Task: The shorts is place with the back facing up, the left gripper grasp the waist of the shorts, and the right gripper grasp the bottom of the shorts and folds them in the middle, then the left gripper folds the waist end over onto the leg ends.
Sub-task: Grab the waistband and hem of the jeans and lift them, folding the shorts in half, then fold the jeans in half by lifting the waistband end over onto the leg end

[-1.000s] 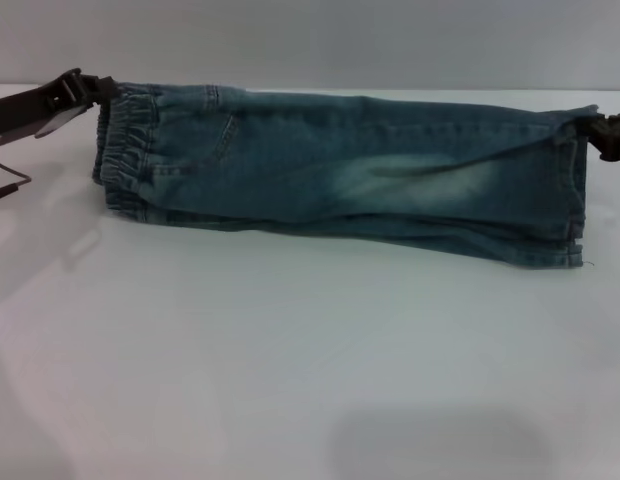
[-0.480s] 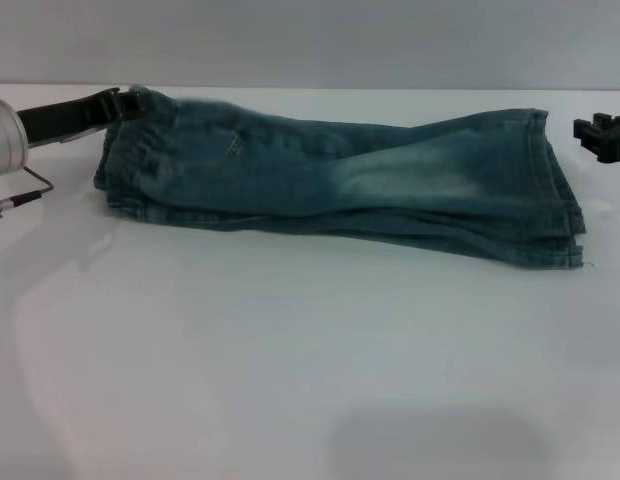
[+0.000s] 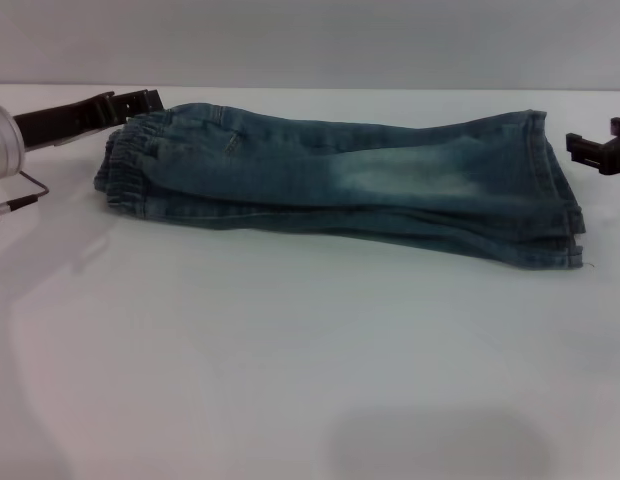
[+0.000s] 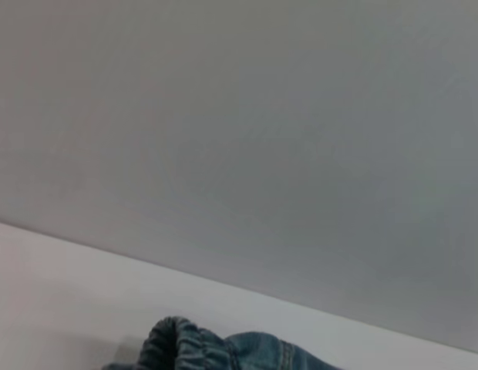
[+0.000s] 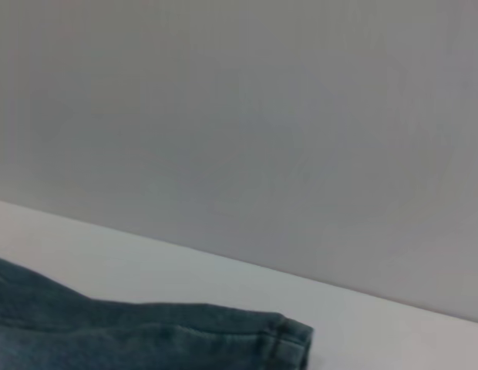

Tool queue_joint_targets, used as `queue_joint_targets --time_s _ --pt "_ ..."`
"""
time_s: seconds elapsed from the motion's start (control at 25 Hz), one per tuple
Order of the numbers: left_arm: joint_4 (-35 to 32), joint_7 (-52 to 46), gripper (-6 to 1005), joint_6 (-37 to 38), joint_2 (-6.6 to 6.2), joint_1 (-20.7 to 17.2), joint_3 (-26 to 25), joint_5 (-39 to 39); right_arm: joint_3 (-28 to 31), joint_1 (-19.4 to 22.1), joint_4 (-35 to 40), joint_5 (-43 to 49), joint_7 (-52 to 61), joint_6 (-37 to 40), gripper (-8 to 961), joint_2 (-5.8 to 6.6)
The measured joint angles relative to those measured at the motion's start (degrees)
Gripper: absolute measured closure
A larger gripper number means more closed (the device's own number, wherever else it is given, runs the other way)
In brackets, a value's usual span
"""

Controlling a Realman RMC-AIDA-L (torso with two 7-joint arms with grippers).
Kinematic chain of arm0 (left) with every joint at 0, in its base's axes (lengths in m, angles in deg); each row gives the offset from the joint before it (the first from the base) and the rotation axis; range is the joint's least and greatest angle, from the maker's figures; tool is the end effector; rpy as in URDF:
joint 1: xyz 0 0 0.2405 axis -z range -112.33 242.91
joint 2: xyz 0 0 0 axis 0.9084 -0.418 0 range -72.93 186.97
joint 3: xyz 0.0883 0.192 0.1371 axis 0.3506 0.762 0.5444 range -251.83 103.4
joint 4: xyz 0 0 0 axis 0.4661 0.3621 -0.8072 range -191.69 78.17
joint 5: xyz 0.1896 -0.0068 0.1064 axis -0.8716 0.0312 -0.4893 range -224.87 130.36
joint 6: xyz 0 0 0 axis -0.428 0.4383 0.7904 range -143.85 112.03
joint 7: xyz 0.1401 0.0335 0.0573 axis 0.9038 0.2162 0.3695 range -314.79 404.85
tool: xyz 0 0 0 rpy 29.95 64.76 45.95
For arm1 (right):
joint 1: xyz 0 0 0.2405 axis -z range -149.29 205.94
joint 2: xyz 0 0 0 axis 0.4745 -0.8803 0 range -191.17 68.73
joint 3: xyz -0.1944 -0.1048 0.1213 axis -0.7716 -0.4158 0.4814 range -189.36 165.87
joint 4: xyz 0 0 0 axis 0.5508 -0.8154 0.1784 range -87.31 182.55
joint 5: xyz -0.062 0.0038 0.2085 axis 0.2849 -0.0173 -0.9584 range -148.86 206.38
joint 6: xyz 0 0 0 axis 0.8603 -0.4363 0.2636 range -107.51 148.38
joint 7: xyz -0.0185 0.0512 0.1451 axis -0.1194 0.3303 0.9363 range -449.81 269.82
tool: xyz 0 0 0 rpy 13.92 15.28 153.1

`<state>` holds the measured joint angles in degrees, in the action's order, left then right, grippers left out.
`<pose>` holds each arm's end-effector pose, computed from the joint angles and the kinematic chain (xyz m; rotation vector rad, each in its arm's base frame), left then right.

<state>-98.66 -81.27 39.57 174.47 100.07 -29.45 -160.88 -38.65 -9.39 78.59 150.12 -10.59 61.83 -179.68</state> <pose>-0.2736 0.4334 0.0352 -1.9775 -1.4130 -0.6762 0.3382 0.4323 0.0350 -1.9928 0.8171 0.2134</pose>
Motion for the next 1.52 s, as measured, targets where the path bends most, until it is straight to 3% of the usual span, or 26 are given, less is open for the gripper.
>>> queue_joint_targets --time_s 0.08,0.28,0.48,0.8,1.24,1.52 --pt "0.03 0.01 345 -0.09 -0.06 -0.15 0.0 0.02 -0.04 0.39 0.39 -1.03 -1.8 -1.16 499 -0.46" --pt "0.18 4.83 215 1.74 0.07 -2.0 -0.42 2.53 -0.05 1.84 0.57 -7.59 -2.27 -1.78 302 -0.48" --pt "2.06 7.74 184 1.73 0.19 -2.58 -0.23 5.74 -0.05 3.41 0.1 -16.71 -5.84 -1.17 302 -0.23" --pt "2.46 11.58 154 1.52 0.37 -2.62 -0.19 7.26 0.2 3.86 -0.08 -21.06 -6.32 -0.3 301 -0.25" --pt "7.38 28.42 153 2.04 0.41 -3.54 -0.07 20.19 0.54 10.37 1.83 -37.7 -10.98 19.29 301 0.05" --pt "11.23 40.57 156 5.29 0.4 -3.84 -0.33 26.12 0.62 13.8 -0.88 -49.28 -16.36 27.04 302 -0.11"
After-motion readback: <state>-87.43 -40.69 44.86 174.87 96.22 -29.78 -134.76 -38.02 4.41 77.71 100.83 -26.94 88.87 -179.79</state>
